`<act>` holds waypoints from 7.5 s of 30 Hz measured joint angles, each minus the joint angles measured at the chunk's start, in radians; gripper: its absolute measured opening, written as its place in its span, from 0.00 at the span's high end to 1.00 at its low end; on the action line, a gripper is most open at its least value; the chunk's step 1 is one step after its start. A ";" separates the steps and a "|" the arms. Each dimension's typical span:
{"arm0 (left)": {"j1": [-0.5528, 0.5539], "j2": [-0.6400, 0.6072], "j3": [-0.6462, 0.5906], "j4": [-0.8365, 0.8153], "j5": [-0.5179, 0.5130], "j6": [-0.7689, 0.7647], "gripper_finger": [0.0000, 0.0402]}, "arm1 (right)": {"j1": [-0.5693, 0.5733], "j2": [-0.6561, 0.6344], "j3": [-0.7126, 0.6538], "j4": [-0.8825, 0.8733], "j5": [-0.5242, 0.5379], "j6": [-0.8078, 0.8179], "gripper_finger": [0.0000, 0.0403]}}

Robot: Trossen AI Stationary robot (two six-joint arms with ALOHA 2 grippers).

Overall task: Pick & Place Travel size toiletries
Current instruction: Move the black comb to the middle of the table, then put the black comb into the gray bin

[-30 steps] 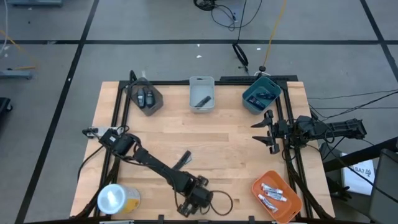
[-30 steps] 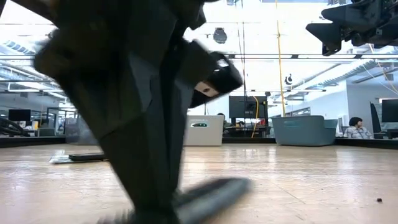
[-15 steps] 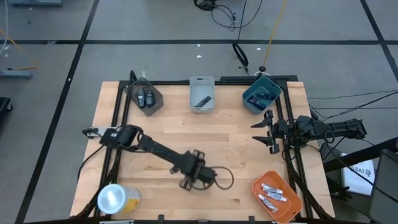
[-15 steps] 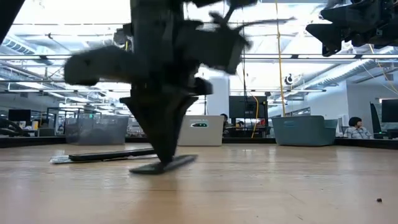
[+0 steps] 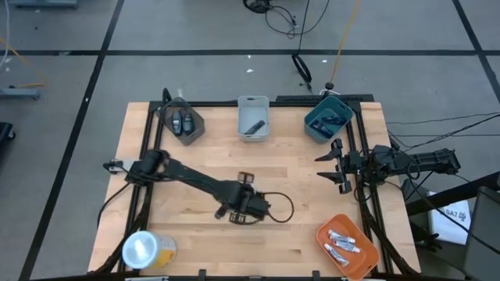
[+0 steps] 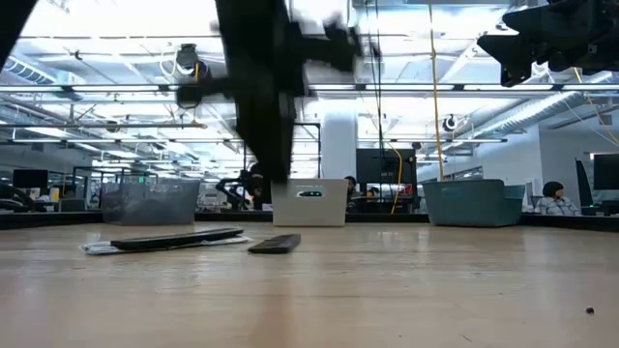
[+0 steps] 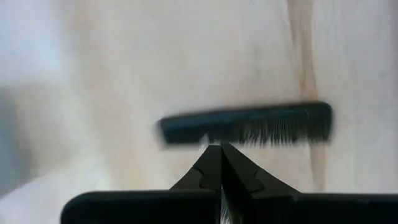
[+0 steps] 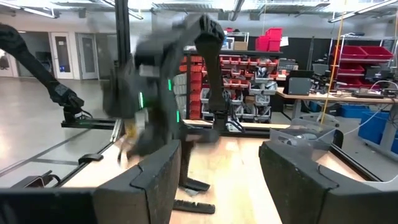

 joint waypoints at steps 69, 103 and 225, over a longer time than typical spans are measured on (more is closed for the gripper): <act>-0.023 -0.242 -0.437 0.239 0.136 -1.212 0.32 | 0.000 0.022 0.000 0.000 0.011 -0.001 0.48; 0.010 -0.114 -0.379 0.164 0.160 -1.167 0.35 | 0.000 0.022 0.000 -0.005 0.007 0.000 0.48; 0.454 -0.454 -0.377 0.564 0.052 -0.430 0.78 | 0.000 0.022 0.000 0.001 0.003 -0.008 0.48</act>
